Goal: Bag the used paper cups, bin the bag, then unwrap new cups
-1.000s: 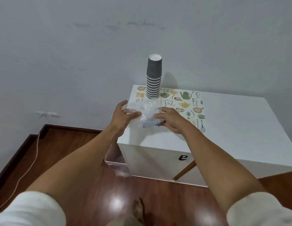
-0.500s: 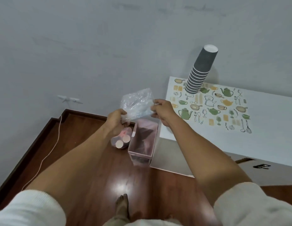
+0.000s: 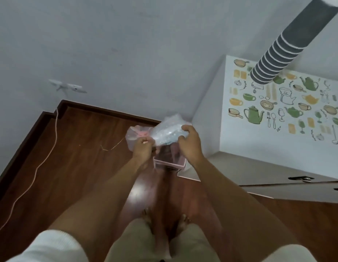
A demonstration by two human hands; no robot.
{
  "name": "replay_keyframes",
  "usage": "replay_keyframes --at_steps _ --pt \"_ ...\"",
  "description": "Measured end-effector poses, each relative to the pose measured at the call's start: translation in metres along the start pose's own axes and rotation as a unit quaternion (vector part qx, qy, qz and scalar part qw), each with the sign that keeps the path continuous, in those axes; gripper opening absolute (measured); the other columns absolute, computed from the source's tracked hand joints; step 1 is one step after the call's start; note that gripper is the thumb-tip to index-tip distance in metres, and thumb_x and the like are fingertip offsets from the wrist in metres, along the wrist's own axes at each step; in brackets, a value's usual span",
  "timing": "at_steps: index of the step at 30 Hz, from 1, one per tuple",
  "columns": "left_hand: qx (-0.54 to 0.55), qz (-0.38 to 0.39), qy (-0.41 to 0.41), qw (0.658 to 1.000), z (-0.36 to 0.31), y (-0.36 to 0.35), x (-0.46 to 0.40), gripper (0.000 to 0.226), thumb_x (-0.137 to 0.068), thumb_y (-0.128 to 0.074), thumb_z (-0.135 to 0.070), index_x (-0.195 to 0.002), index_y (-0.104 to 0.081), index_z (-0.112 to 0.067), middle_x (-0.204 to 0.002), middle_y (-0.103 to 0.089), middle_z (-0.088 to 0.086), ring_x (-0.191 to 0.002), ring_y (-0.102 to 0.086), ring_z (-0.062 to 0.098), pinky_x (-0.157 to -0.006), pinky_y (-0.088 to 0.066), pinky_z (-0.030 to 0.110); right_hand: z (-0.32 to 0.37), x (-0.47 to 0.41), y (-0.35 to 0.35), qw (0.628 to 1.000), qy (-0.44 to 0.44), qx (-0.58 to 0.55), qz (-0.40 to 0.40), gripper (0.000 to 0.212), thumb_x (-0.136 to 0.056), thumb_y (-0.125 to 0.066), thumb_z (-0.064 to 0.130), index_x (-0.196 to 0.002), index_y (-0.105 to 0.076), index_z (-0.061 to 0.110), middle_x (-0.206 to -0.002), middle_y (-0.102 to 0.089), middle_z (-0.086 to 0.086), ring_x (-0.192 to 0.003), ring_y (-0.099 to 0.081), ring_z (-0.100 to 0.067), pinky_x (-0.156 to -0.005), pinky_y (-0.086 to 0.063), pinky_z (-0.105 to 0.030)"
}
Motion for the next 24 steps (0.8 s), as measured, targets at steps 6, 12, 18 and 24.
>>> replay_keyframes --at_steps 6,12,18,24 --pt "0.004 0.008 0.053 0.999 0.125 -0.003 -0.079 0.026 -0.104 -0.046 0.002 -0.121 -0.063 -0.007 -0.097 -0.067 0.011 -0.07 -0.063 0.016 -0.059 -0.052 0.028 -0.122 -0.035 -0.045 0.996 -0.02 0.024 -0.087 0.026 -0.09 -0.054 -0.001 -0.115 -0.06 0.007 -0.119 -0.062 -0.012 -0.109 -0.06 -0.029 -0.099 -0.051 -0.04" --pt "0.017 0.035 0.059 0.998 0.196 -0.008 -0.138 0.026 -0.105 -0.046 0.003 -0.125 -0.059 -0.008 -0.095 -0.068 0.011 -0.072 -0.061 0.015 -0.067 -0.051 0.027 -0.213 -0.07 -0.087 0.994 -0.068 0.033 -0.076 0.036 -0.099 -0.048 0.006 -0.133 -0.06 0.008 -0.136 -0.057 -0.009 -0.125 -0.055 -0.024 -0.103 -0.039 -0.024" --pt "-0.006 0.04 0.044 0.998 0.208 -0.015 -0.178 0.016 -0.111 -0.051 -0.025 -0.106 -0.066 -0.028 -0.078 -0.069 -0.006 -0.068 -0.059 0.011 -0.068 -0.049 0.029 -0.253 -0.118 -0.126 0.999 -0.035 0.035 0.003 0.063 -0.087 -0.059 0.036 -0.147 -0.043 0.025 -0.136 -0.054 0.001 -0.12 -0.058 -0.019 -0.103 -0.052 -0.04" --pt "-0.094 -0.002 -0.017 0.995 0.152 0.011 -0.155 0.028 -0.102 -0.055 -0.002 -0.127 -0.066 -0.009 -0.098 -0.067 0.011 -0.078 -0.061 0.021 -0.063 -0.055 0.029 -0.197 -0.09 -0.12 0.996 -0.025 0.078 0.027 0.044 -0.096 -0.048 0.008 -0.14 -0.055 0.011 -0.144 -0.052 -0.011 -0.129 -0.053 -0.027 -0.109 -0.043 -0.033"
Point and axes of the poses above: each hand's wrist, its own x-axis away from the middle knuckle, its own y-axis out of the back of the hand, z = x × y, the point moved 10 cm from there along -x, towards the middle knuckle
